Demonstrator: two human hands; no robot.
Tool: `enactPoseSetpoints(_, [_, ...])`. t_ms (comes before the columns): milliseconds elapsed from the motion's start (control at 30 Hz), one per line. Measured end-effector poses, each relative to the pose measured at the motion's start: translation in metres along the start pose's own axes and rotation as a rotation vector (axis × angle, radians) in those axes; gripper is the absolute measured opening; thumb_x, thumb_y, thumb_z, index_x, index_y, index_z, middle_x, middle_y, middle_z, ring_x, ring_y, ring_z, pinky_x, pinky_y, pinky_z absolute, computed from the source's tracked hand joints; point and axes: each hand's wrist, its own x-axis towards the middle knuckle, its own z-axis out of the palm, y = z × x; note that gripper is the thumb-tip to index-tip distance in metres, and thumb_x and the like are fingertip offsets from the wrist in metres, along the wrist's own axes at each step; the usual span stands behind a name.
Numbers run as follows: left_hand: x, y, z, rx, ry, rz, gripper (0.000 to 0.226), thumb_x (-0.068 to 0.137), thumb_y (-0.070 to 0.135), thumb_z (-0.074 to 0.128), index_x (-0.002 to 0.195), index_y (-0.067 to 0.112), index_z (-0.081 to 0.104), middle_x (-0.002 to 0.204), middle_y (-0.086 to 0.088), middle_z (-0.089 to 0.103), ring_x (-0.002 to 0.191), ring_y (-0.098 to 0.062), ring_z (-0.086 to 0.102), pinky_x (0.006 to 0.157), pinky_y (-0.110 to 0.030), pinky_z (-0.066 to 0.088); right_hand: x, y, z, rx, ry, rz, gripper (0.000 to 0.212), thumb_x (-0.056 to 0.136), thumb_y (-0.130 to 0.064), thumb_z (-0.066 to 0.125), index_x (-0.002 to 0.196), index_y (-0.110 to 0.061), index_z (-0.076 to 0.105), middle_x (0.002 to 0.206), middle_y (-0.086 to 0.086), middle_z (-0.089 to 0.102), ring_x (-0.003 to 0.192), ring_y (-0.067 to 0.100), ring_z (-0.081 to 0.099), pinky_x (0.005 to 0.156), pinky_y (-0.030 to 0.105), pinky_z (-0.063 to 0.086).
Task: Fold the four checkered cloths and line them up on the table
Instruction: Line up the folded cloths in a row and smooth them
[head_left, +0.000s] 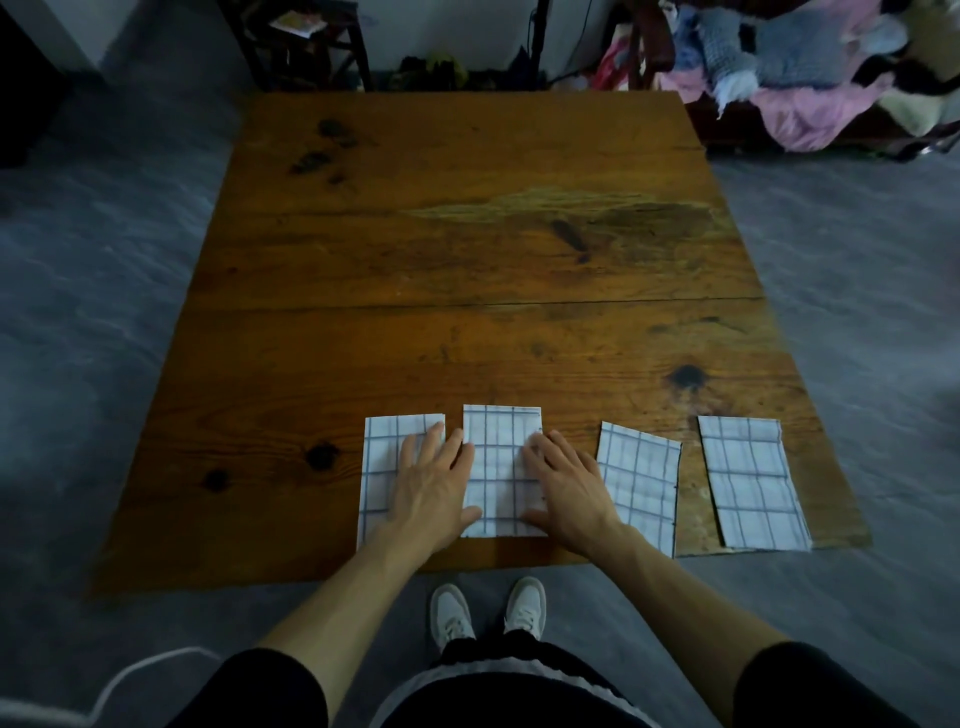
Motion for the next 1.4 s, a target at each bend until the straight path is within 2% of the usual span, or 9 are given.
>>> enactPoseSetpoints(200, [-0.002,0.011,0.005,-0.007,0.016,0.003,0.089,0.088,0.063,0.055,0.156,0.02,0.017,0.166,-0.005,0.009,0.152,-0.031,-0.001,0.119,-0.057,0.004,-0.004,0.011,0.001,-0.004,0.012,-0.002,0.089,0.082,-0.046,0.072,0.152,-0.026,0.021,0.161,-0.006,0.014,0.151,0.022,0.001,0.122,0.045,0.012])
enactPoseSetpoints(367, [-0.001,0.019,0.005,-0.017,0.013,-0.01,0.09,0.087,0.063,0.057,0.156,0.02,0.017,0.166,-0.005,0.006,0.152,-0.031,-0.003,0.12,-0.058,0.005,-0.005,0.014,0.001,0.002,0.018,-0.002,0.09,0.079,-0.046,0.075,0.151,-0.025,0.025,0.16,-0.003,0.014,0.151,0.024,0.002,0.122,0.047,0.013])
enactPoseSetpoints(667, [-0.005,0.008,0.005,-0.038,0.01,0.032,0.089,0.087,0.06,0.058,0.156,0.021,0.018,0.166,0.0,0.009,0.152,-0.028,0.001,0.121,-0.055,0.006,-0.002,0.005,0.002,0.018,0.028,0.016,0.088,0.08,-0.038,0.076,0.15,-0.025,0.025,0.159,-0.002,0.015,0.151,0.023,0.004,0.12,0.045,0.013])
enactPoseSetpoints(767, [-0.007,0.007,0.003,-0.03,0.0,0.035,0.088,0.088,0.059,0.058,0.156,0.02,0.017,0.166,0.0,0.009,0.152,-0.029,0.001,0.121,-0.056,0.007,-0.001,0.001,0.002,0.014,0.025,0.012,0.088,0.08,-0.039,0.076,0.15,-0.025,0.025,0.159,-0.002,0.015,0.151,0.023,0.005,0.12,0.045,0.013])
enactPoseSetpoints(867, [-0.007,0.006,0.001,-0.035,-0.002,0.038,0.089,0.088,0.058,0.06,0.156,0.02,0.018,0.166,-0.001,0.01,0.152,-0.029,0.002,0.121,-0.056,0.008,-0.003,0.004,0.004,0.028,0.033,0.016,0.089,0.076,-0.043,0.077,0.147,-0.027,0.026,0.158,-0.001,0.016,0.15,0.024,0.006,0.121,0.05,0.017])
enactPoseSetpoints(967, [-0.007,0.007,0.001,-0.039,-0.009,0.034,0.089,0.088,0.058,0.06,0.156,0.019,0.017,0.166,-0.001,0.009,0.152,-0.029,0.001,0.121,-0.056,0.008,-0.006,0.008,0.005,0.026,0.018,0.044,0.092,0.076,-0.046,0.077,0.149,-0.028,0.022,0.161,0.002,0.013,0.151,0.026,0.003,0.122,0.048,0.013])
enactPoseSetpoints(1167, [-0.01,0.009,0.002,-0.059,-0.014,0.012,0.09,0.088,0.057,0.059,0.157,0.02,0.014,0.166,-0.001,0.007,0.152,-0.028,0.001,0.121,-0.054,0.007,-0.009,0.006,0.004,0.007,0.045,0.017,0.09,0.078,-0.039,0.077,0.149,-0.026,0.025,0.16,-0.002,0.016,0.151,0.025,0.004,0.122,0.046,0.014])
enactPoseSetpoints(1400, [-0.008,0.009,0.002,-0.092,-0.011,0.017,0.09,0.086,0.055,0.063,0.156,0.02,0.019,0.166,0.0,0.011,0.152,-0.027,0.002,0.121,-0.051,0.01,-0.01,0.008,0.005,0.002,0.042,0.018,0.088,0.078,-0.04,0.076,0.149,-0.025,0.026,0.159,-0.003,0.018,0.151,0.024,0.005,0.122,0.047,0.015])
